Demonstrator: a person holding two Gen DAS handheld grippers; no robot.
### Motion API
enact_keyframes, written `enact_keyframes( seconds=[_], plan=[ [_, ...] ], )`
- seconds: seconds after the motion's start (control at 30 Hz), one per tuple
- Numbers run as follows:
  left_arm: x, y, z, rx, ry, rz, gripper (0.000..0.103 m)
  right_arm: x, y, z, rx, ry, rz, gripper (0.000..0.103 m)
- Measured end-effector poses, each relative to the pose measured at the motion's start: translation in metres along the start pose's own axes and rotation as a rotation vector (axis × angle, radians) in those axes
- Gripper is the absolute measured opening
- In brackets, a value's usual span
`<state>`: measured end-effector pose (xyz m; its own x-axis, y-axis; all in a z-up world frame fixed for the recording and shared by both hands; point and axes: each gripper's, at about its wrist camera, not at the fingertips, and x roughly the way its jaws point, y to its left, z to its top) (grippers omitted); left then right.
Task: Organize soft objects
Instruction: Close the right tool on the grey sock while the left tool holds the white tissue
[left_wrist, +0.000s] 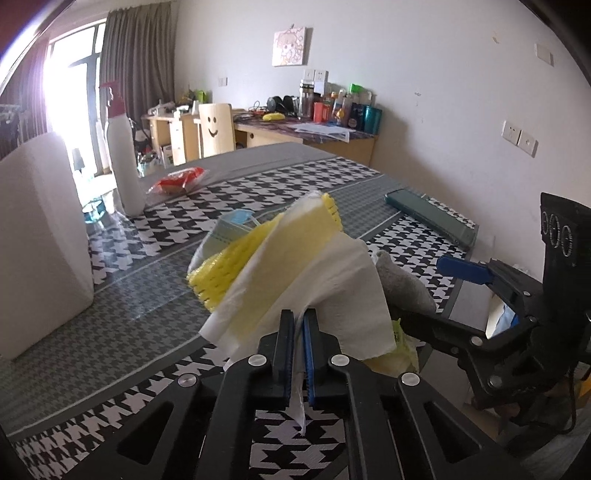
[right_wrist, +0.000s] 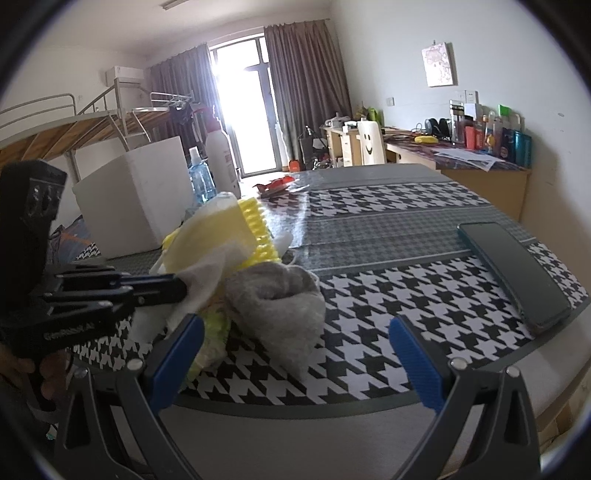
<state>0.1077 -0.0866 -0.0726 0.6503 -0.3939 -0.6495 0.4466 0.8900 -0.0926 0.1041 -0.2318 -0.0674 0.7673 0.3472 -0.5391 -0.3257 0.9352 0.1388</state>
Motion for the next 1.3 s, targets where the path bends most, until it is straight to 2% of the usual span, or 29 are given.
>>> enact_keyframes(
  seconds=[0.07,0.33,0.4,0.53,0.57,0.6,0.9,1.3],
  plan=[
    [-0.002,0.004,-0.001,-0.012,-0.002,-0.003,0.006,0.001,0.0,0.0,0.0,0.002,-0.001,0.101],
    [-0.014,0.007,-0.004,-0.018,-0.016,-0.019,0.006,0.015,0.0,0.001,0.002,0.054,0.019,0.068],
    [-0.015,0.009,-0.006,-0.025,-0.01,-0.022,0.006,0.016,0.001,0.001,0.004,0.065,0.038,0.047],
    [-0.02,0.015,-0.012,-0.042,-0.005,-0.02,0.006,0.018,0.004,-0.001,-0.01,0.085,0.034,0.028],
    [-0.023,0.017,-0.013,-0.046,-0.009,-0.022,0.006,0.017,0.003,-0.001,-0.004,0.086,0.032,0.02],
    [-0.025,0.018,-0.014,-0.048,-0.013,-0.022,0.006,0.016,0.002,0.0,0.004,0.08,0.033,0.017],
    [-0.054,0.025,-0.016,-0.06,-0.077,0.002,0.006,-0.011,0.001,0.015,0.022,0.014,0.014,0.015],
    [-0.094,0.036,-0.02,-0.084,-0.158,0.064,0.006,-0.041,0.02,0.034,-0.02,-0.08,-0.013,0.015]
  ],
)
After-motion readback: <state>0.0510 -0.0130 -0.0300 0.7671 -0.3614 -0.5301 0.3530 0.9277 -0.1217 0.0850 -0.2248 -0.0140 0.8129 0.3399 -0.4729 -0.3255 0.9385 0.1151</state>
